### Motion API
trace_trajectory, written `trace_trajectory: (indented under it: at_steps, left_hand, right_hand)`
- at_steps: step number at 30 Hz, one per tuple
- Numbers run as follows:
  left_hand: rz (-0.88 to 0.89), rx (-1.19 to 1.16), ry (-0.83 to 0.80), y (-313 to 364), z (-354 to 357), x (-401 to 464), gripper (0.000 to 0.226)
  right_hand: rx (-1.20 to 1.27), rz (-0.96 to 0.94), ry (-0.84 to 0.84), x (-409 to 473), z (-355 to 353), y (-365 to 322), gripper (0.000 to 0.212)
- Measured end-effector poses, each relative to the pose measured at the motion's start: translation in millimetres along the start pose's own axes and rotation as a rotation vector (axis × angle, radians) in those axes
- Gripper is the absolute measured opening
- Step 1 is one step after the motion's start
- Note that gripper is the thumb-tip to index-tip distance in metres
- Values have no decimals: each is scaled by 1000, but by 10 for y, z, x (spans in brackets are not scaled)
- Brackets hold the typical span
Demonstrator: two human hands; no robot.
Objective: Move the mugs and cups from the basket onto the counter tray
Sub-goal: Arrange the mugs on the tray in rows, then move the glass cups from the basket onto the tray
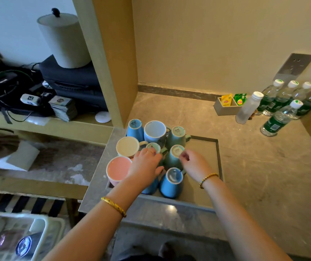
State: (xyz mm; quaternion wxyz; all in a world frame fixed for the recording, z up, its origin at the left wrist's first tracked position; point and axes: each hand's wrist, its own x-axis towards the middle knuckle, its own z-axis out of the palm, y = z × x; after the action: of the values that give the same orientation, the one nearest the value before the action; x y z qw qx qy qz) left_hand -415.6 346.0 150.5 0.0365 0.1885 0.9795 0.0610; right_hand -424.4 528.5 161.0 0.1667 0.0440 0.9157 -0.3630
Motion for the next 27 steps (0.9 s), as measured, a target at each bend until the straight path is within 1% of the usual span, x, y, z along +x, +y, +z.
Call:
trace_trajectory:
  at_steps: [1,3,4,6,9,10,12,14,16,22,25,27]
  left_hand:
    - [-53,14,1,-72,8,-36,39]
    - [-126,-13,-62,-190,38,-105,33]
    - [-153,-30,-90,-227,53,-128,32]
    - [-188,-39,-98,-275,76,-133,32]
    - [-227,-77,-82,-310,94,-131,35]
    - [-232,-85,-71,-314,95,-137,35]
    - [-264,-117,-23,-319,80,-158,33]
    - [-337,-206,63,-335,20,-203,31]
    - [-409,-271,142,-396,-61,-296,32]
    - [-626,-299,302,-941,-144,-985,30]
    - [-759,-316,339,-1255,-126,-1444,29]
    - [-828,-300,334,-1489,-95,-1781,30]
  right_hand:
    - [-52,-34,-100,-10,-12,-65,19]
    - [-266,-50,-317,-17,-3,-165,37]
    - [-378,-63,-357,-14,11,-194,41]
    - [-490,-82,-346,8,24,-215,42]
    - [-549,-93,-329,56,4,-232,45]
    - [-574,-109,-293,70,4,-250,44]
    - [-582,-179,-140,83,28,-326,34]
    - [-545,-284,25,85,105,-471,24]
    - [-462,-381,93,84,225,-671,20]
    - [-327,-658,-17,21,853,-1361,15]
    - [-318,-791,-100,-94,1323,-1688,16]
    - [-352,-866,-187,-191,1695,-1900,19]
